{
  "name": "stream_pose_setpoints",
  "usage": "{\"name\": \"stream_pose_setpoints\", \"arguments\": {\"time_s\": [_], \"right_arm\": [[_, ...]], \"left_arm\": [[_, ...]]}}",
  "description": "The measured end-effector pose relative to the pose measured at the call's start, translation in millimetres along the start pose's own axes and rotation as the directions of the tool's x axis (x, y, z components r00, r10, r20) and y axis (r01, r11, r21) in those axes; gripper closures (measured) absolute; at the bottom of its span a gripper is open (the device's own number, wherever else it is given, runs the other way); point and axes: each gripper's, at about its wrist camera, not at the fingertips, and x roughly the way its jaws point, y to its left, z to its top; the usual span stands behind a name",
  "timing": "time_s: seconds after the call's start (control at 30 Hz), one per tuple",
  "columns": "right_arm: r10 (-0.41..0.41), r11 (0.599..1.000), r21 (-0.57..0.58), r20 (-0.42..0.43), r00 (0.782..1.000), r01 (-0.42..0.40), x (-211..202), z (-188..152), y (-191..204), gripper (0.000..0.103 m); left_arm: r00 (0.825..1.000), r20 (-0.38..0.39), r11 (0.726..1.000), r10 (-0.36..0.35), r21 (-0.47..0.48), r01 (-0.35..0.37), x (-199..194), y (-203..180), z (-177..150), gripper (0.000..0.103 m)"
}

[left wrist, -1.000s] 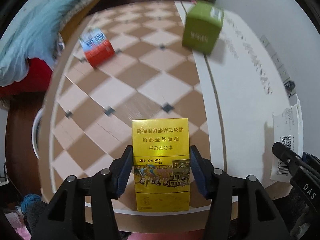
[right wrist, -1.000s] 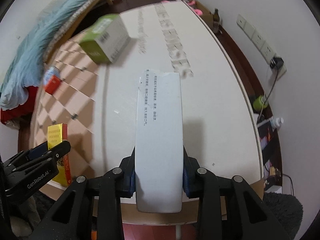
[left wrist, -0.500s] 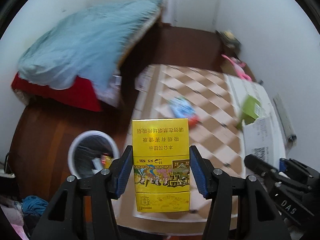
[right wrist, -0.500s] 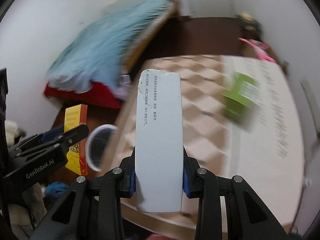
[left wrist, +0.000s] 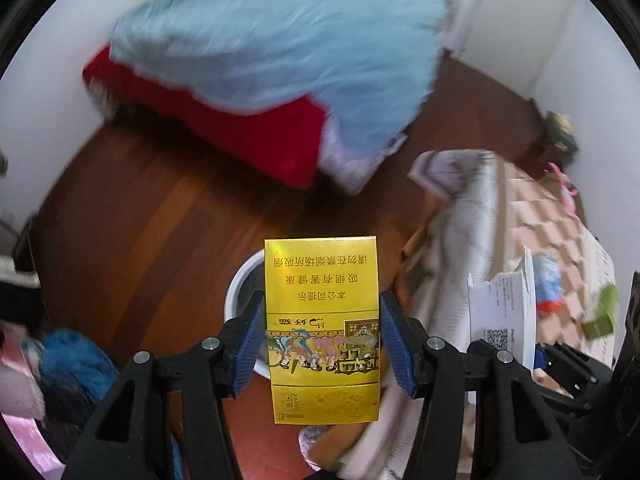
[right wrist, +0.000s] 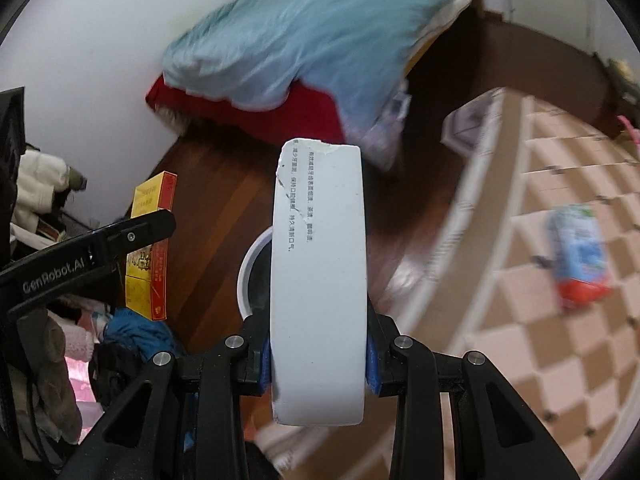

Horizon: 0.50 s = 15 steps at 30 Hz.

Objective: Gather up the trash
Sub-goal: 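Carry both boxes over the bin and open both tools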

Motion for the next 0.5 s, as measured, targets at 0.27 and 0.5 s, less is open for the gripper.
{"name": "stream_pose_setpoints", "arguments": {"time_s": [0.27,0.5], "right_arm": [[-0.005,1.0,0.003,-0.172,0.985,0.006,131,24,13,0.067],[-0.02,1.0,0.001,-0.247,0.969,0.02,190,35,17,0.067]], "left_arm": [[0.981,-0.18,0.985,-0.078,-0.165,0.048,95,74,9,0.051],[0.949,-0.267,0.956,-0.169,-0.28,0.091,144,102,11,0.05]]}}
